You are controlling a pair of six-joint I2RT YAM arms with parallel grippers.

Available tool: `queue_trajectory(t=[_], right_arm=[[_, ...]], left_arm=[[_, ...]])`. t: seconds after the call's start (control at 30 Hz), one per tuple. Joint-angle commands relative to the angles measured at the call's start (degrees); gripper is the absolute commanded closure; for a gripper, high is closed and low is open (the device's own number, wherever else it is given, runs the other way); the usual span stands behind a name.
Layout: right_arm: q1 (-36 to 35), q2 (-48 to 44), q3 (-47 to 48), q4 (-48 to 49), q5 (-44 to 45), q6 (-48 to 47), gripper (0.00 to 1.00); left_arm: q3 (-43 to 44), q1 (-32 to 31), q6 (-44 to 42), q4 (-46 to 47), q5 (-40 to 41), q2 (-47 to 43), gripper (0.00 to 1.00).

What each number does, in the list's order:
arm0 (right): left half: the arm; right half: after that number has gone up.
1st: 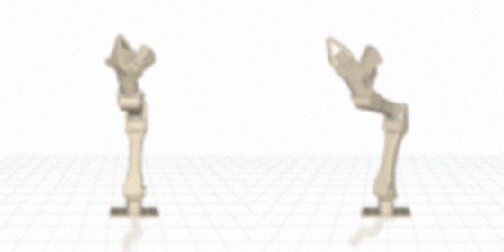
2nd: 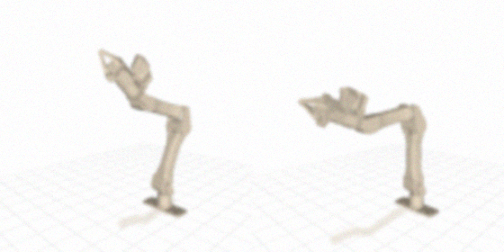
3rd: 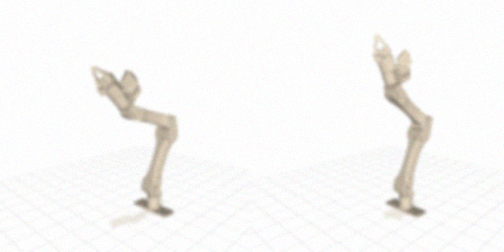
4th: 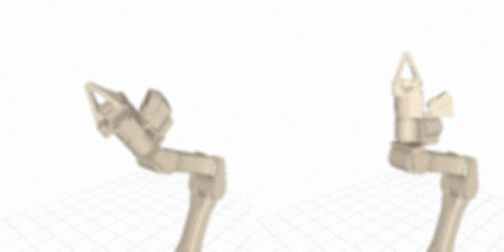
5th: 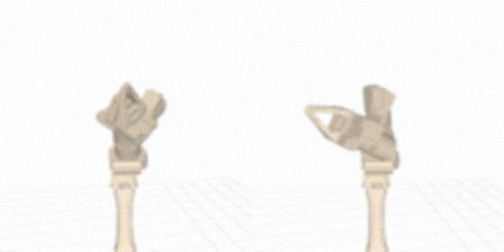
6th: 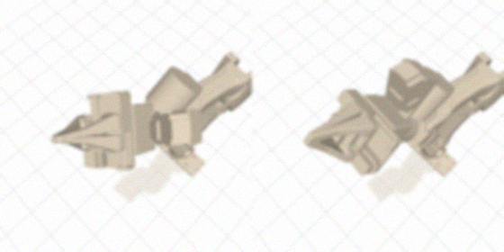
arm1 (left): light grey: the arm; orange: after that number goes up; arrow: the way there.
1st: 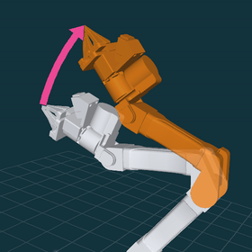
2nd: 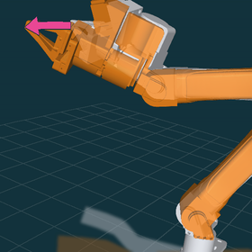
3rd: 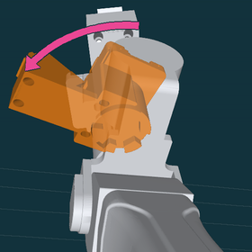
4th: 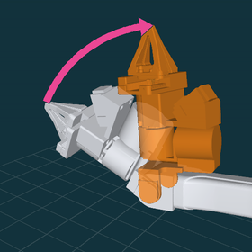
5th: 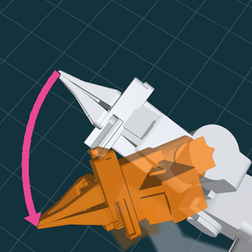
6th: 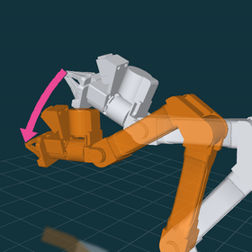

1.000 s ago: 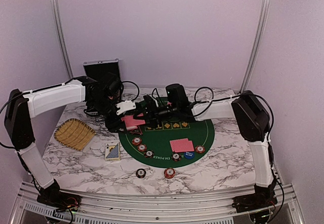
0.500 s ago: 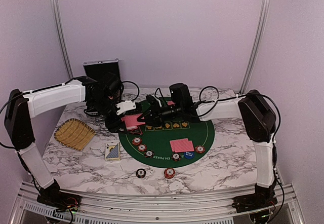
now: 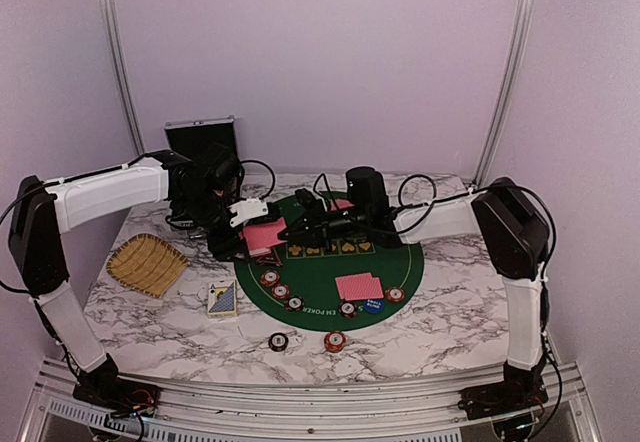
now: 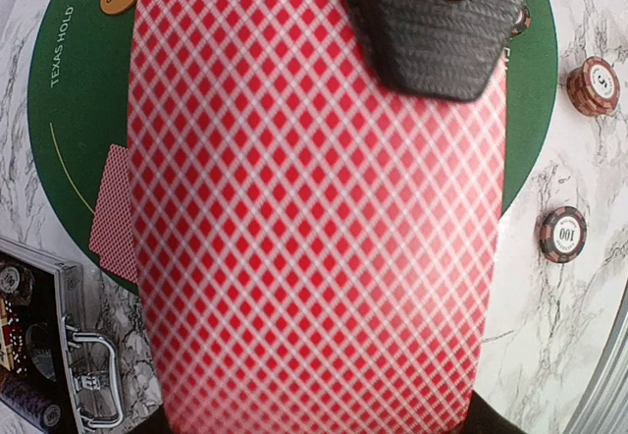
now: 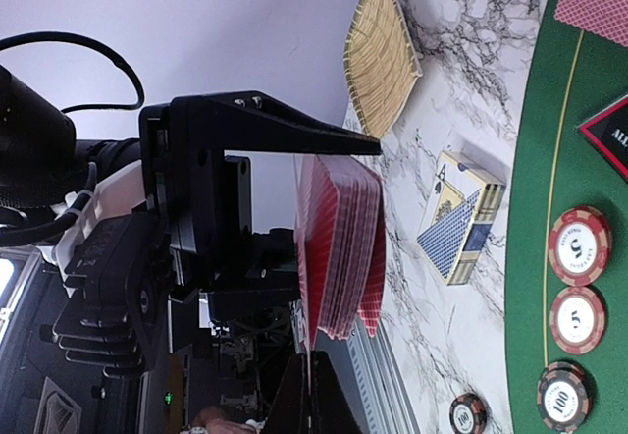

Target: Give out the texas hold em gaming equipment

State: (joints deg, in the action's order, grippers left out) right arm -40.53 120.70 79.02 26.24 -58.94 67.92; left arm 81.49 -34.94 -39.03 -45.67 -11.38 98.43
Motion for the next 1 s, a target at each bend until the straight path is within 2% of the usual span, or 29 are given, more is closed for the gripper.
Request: queue_trajectory(t=[0.0, 0.37, 0.43, 0.57, 0.67, 0.8, 0.97], right_arm=[[2.11, -3.44, -0.75, -1.16, -0.56, -1.70, 1.00], [9.07, -7.68, -6.59, -7.47, -0.63, -7.94, 1.00], [10.09, -8.10, -4.47, -15.24, 1.18, -12.71, 1.00], [10.30, -6.54, 7.12, -39.28, 8.96, -31.47, 1.00], [10.30, -5.14, 13.92, -49.52, 15.77, -39.65, 1.00], [10.26, -5.44, 17.10, -53.52, 25.42, -46.67, 1.00], [8.71, -7.08, 17.39, -52.21, 39.31, -58.31, 1.00]], left_arm=[[-0.45, 0.16, -0.60, -0.56, 0.30, -2.06, 1.00], [-2.10, 0.63, -0.92, -0.56, 1.04, -2.97, 1.00], [-2.33, 0.87, -0.92, -0.56, 1.30, -3.21, 1.00], [-2.40, 1.31, -0.62, -0.58, 1.14, -3.73, 1.00], [-2.72, 1.67, -0.61, -0.65, 1.43, -4.10, 1.00], [-3.65, 2.15, -0.70, -0.76, 1.33, -4.76, 1.00], [-4.38, 2.24, -0.88, -0.74, 1.18, -5.04, 1.00]])
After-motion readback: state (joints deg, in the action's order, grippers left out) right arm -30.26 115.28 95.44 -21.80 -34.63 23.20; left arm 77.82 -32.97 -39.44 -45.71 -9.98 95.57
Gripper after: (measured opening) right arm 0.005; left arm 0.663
